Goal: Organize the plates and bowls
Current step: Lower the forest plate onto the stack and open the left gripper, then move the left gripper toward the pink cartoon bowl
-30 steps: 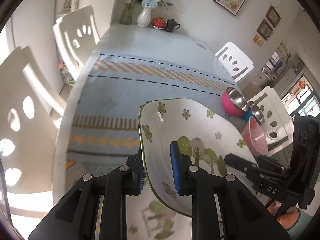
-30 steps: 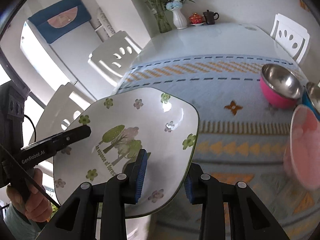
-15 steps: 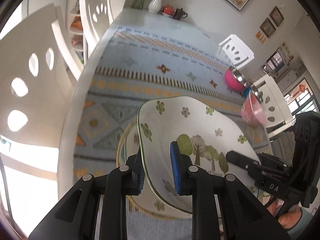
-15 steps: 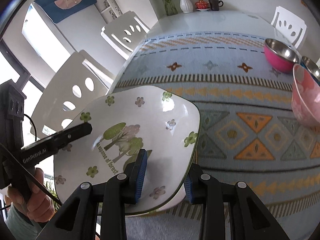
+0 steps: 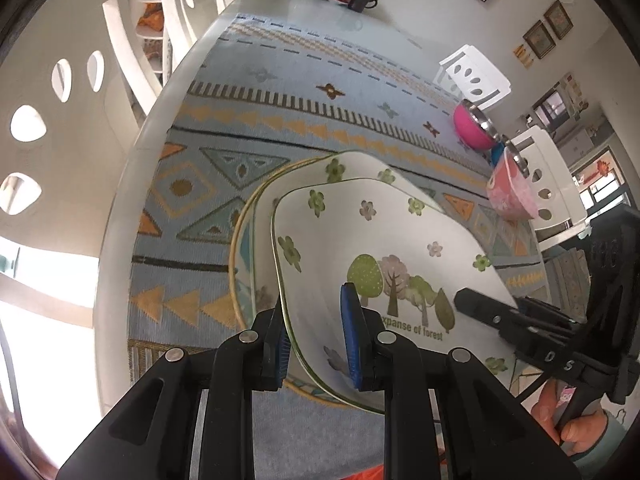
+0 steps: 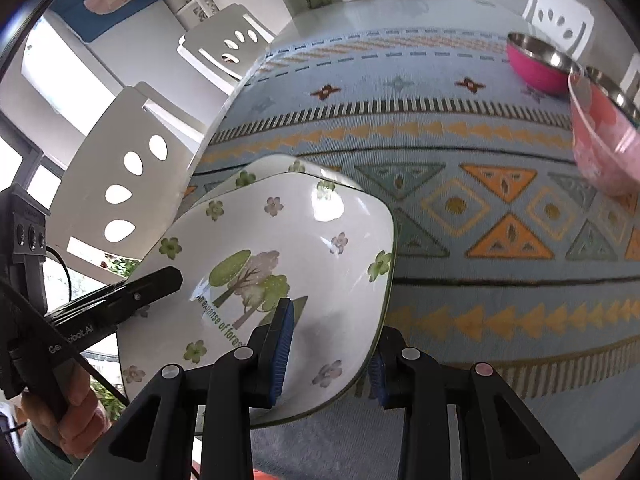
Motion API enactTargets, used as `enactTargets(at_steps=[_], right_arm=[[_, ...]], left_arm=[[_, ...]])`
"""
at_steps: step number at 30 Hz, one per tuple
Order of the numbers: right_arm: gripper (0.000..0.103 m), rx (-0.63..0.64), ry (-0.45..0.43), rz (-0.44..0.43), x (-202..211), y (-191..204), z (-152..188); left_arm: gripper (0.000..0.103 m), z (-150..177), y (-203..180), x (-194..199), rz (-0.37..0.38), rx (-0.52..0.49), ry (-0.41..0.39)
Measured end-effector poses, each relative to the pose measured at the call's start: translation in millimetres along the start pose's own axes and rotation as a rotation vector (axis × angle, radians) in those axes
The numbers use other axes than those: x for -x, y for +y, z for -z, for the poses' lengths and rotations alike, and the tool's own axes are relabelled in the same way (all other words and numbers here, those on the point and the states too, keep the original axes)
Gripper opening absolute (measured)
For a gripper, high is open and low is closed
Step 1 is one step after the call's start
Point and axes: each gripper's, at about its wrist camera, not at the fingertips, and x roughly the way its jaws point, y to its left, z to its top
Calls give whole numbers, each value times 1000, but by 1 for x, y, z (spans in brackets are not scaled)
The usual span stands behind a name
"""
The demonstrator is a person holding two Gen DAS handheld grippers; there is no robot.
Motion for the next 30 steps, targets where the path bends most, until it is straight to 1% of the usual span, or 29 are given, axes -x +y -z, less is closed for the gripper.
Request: enactTargets(at_steps=[2, 5, 7, 8, 10, 11, 13, 15, 21, 27, 30], right_arm=[[32, 5, 4, 6, -2, 2, 0], [32, 9, 9, 13, -2, 4, 0], [32, 4, 15, 21, -1, 4, 0], [32, 6, 11, 27, 1, 5, 0], [32, 19, 0, 74, 6, 5, -1], [32, 26, -14, 83, 9, 5, -1], [32, 37, -44, 80, 16, 5, -2], [32, 41, -47, 80, 18, 4, -4], [32, 25, -26, 78, 17, 1, -2], [33, -9, 3, 69, 23, -4, -5], [37, -35, 17, 67, 27, -13, -5]], left_arm=[[19, 1, 2, -1, -17, -14, 13], [18, 1, 7, 5, -29, -2, -3], [18, -1, 10, 10, -55, 5, -19], [18, -2, 12, 15, -65, 6, -34], [18, -4, 16, 22, -62, 11, -58], [18, -5, 17, 25, -62, 13, -66], [18, -8, 18, 28, -66, 13, -75], [18, -10, 18, 30, -67, 10, -81], [18, -16, 7, 32, -55, -12, -88], [20, -25, -12, 33, -20, -48, -93], [21, -31, -23, 31, -3, -57, -87]])
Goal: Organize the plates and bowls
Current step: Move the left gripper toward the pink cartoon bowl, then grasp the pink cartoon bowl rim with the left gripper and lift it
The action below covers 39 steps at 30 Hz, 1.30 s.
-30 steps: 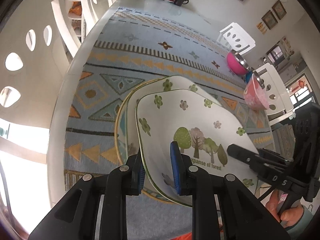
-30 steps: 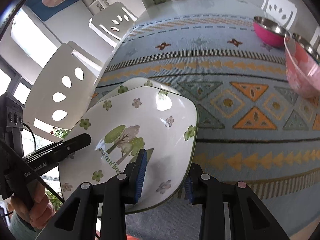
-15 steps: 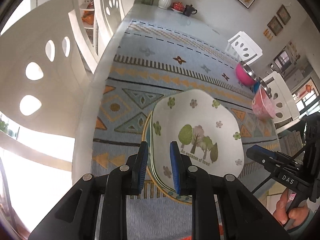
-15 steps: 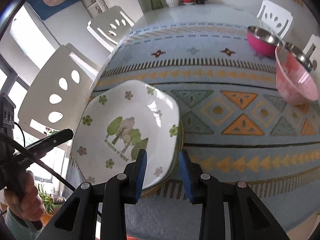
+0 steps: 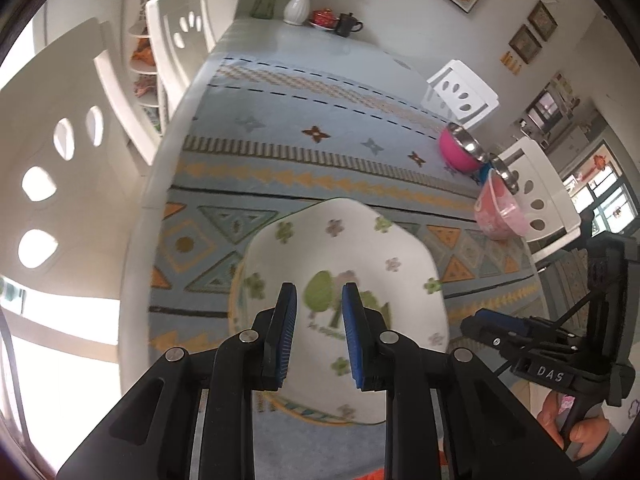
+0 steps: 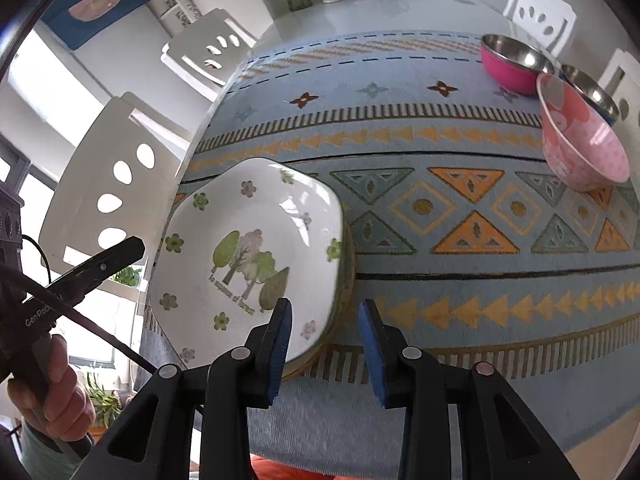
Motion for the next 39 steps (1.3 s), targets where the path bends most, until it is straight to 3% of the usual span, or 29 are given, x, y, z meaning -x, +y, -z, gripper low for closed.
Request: enactTargets(at_steps=[3, 5, 10, 15, 18, 20, 24, 28, 33, 35, 37, 39], right_arm=[[38, -31, 4, 13, 5, -17, -4], [38, -77, -8, -1, 10, -34, -11], [48, -210, -66, -46, 27, -94, -33], [48, -258, -109, -63, 46, -159, -65], [50, -248, -128, -47, 62, -199, -82], [53, -248, -145, -22, 68, -228, -89], [53, -289, -146, -20, 67, -285, -103], [53, -255, -76, -11, 42, -319, -126], [53, -159, -12, -27, 10, -326, -143], [53, -105, -3, 26, 1, -321, -146], [51, -102, 4, 33, -5, -323, -147], [41, -110, 11, 6, -9, -326, -145]], left_arm=[[22, -10, -22, 1, 28, -26, -14], [31, -17, -39, -1, 44, -49, -21], [31, -35, -88, -13, 53, -99, -31], [33, -52, -143, -43, 40, -96, -27], [42, -61, -173, -69, 64, -64, 1], [54, -71, -197, -94, 53, -34, 26], [54, -86, -233, -132, 68, 17, 44], [54, -96, -266, -178, 36, 39, 69], [51, -100, -285, -229, -1, 65, 125], [48, -99, -288, -242, -7, 69, 144], [41, -97, -291, -250, -7, 65, 154], [32, -93, -294, -256, -12, 55, 169]])
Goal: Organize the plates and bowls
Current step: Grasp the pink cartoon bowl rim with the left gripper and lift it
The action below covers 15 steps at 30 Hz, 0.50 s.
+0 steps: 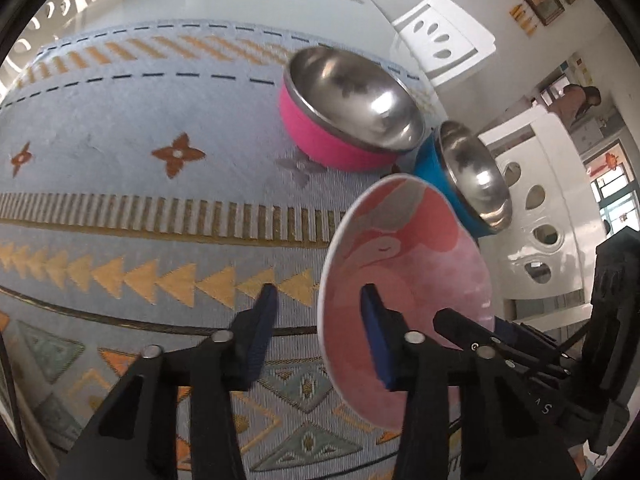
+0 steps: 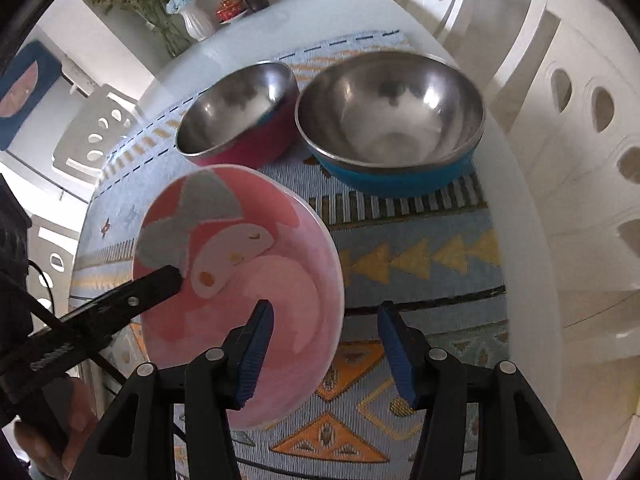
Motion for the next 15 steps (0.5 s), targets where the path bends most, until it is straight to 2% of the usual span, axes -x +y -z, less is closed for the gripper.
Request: enactTargets(at_steps=[2, 4, 6, 9, 15], right_arm=[[35, 14, 7, 0, -4, -2, 2], [29, 40, 7, 6, -4, -1, 6], [17, 61, 8, -7, -5, 3, 9], [17, 96, 1, 22, -1, 9, 13], [17, 123, -9, -24, 18, 30, 23]], left_arm=[[14, 3, -3, -4, 2, -14, 13], [9, 6, -6, -5, 16, -25, 14], [9, 11, -9, 0, 11, -44, -6], [9, 18, -10, 7, 6, -48, -20], [9, 39, 6, 45, 4, -3, -62]])
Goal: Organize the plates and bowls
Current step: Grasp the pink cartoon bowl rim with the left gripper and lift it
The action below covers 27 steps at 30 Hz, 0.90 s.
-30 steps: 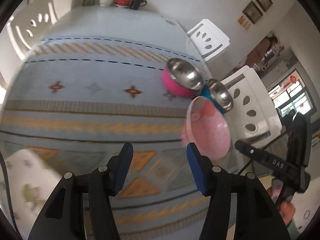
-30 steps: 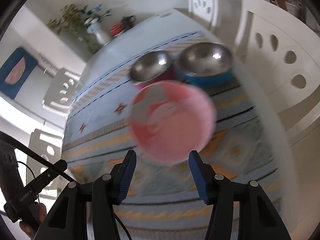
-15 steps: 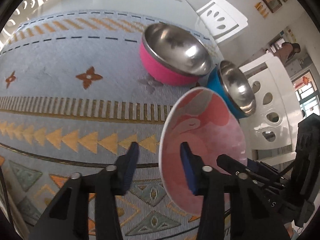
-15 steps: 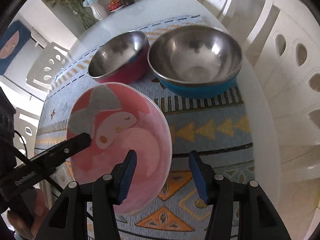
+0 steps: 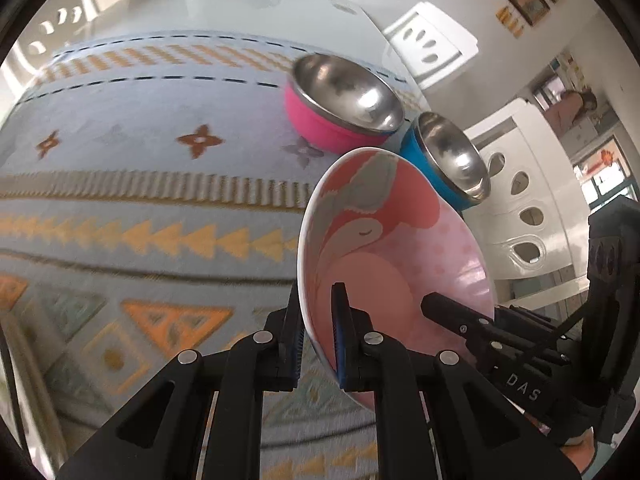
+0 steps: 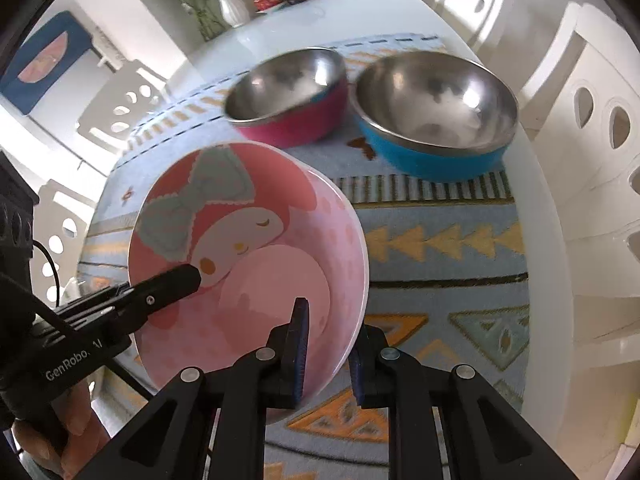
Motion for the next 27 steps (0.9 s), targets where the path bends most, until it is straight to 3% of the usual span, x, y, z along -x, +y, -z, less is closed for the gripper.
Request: enactTargets(at_steps=[7, 11, 19, 27], right_arm=[[17, 71, 23, -57, 18, 53, 14], [17, 126, 77, -46, 13, 83, 26], [17, 169, 152, -60, -10, 110, 47], [18, 149, 146, -57, -28, 105, 48]], left_arm=[[9, 29, 29, 52, -31, 80, -66], [9, 48, 44, 67, -67, 119, -72], [9, 80, 75, 67, -88, 220, -64], [9, 79, 85, 50, -101, 233, -56]])
